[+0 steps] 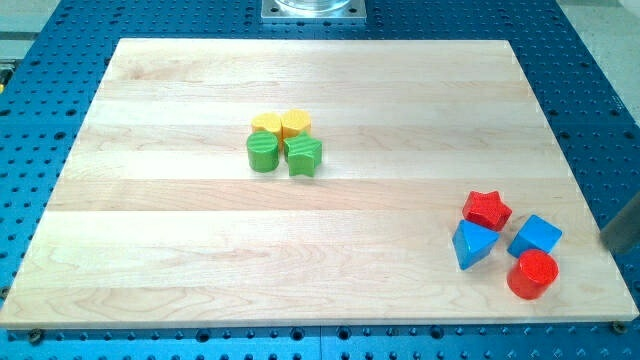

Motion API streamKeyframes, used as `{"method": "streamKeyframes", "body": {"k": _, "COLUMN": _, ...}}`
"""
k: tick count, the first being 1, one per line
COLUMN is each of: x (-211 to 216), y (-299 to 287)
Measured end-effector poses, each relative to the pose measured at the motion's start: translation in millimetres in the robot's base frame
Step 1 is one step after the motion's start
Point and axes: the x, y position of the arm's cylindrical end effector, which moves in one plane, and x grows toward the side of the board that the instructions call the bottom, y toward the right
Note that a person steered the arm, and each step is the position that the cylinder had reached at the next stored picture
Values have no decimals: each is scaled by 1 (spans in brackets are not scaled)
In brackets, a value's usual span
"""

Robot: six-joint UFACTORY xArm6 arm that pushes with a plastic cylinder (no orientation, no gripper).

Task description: Move the blue cube close to the green star

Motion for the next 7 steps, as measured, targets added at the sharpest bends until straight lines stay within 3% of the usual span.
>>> {"method": "streamKeyframes", "body": {"k": 3, "x": -6, "y": -165}}
{"method": "streamKeyframes", "body": {"k": 4, "x": -7, "y": -110}}
{"method": "streamKeyframes", "body": {"k": 5, "x": -22, "y": -141}}
{"method": "streamKeyframes", "body": {"k": 6, "x": -36, "y": -226}}
{"method": "streamKeyframes", "body": {"k": 7, "x": -53, "y": -268}}
